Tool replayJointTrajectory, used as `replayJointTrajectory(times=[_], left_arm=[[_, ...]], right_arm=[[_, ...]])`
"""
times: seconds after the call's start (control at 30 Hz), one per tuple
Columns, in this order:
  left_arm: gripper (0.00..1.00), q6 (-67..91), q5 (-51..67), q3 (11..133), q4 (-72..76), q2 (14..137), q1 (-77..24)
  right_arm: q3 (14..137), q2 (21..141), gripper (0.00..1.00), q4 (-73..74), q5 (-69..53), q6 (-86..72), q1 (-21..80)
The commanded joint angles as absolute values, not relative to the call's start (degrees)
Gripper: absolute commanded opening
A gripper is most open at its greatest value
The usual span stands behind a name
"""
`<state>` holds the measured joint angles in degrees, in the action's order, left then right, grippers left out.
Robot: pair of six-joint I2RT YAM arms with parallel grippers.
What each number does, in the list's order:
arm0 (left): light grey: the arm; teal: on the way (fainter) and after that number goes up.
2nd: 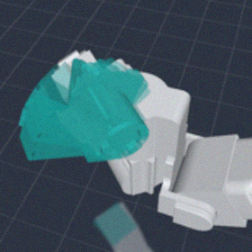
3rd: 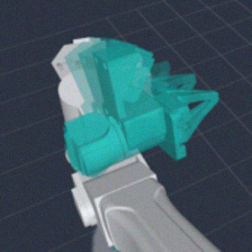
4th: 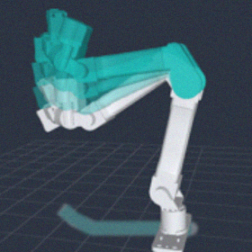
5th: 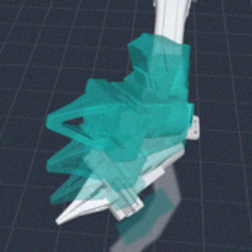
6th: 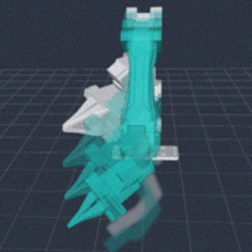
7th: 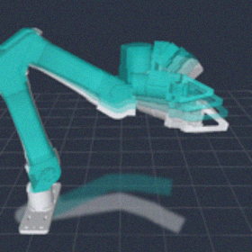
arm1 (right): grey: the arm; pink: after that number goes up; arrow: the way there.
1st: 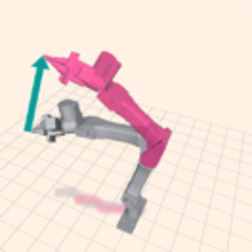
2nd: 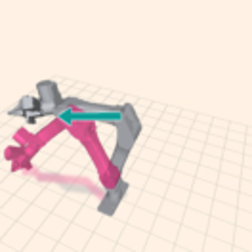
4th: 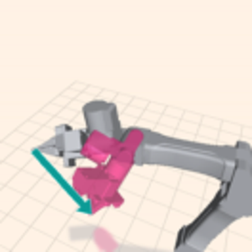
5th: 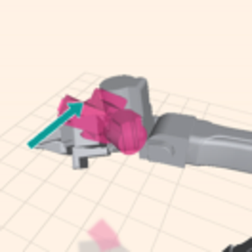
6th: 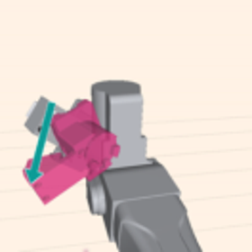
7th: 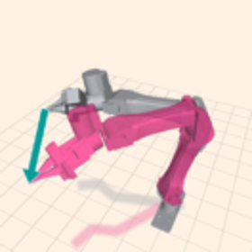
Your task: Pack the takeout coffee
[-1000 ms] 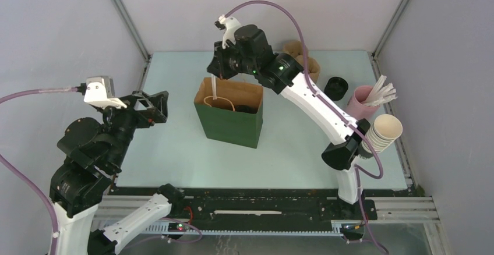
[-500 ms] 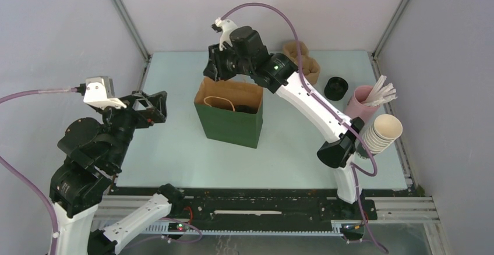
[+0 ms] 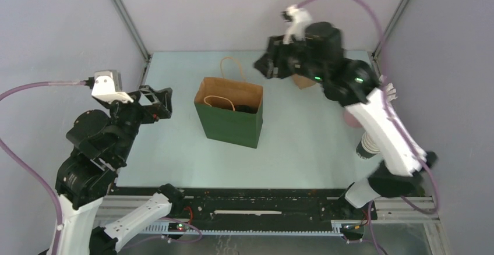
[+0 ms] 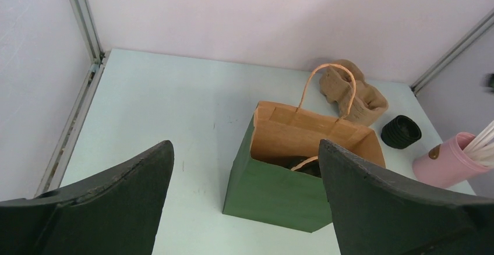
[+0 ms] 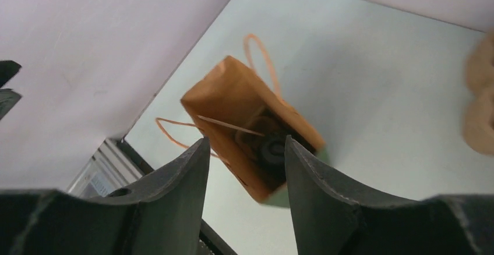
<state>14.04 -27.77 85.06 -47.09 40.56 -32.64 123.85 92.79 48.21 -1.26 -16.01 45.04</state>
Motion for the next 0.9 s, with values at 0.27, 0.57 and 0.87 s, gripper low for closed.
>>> replayJointTrajectory(times=[0.27,0.57,0.87], left_arm=[[1.00,20.96,-23.05,91.86,-43.77,46.66,-32.26],[1.00,22.34,-21.17,88.47,-38.67,41.34,-32.26],[1.00,23.81,-11.10,79.60,-34.05,26.60,-32.20]], right_arm=[[104.13,62.21,0.70,55.86,4.26,-19.84,32.00],[96.71,48.02,1.00,57.15,5.09,-22.08,31.53],[89.15,34.95,1.00,57.73,6.96,-17.92,31.49]])
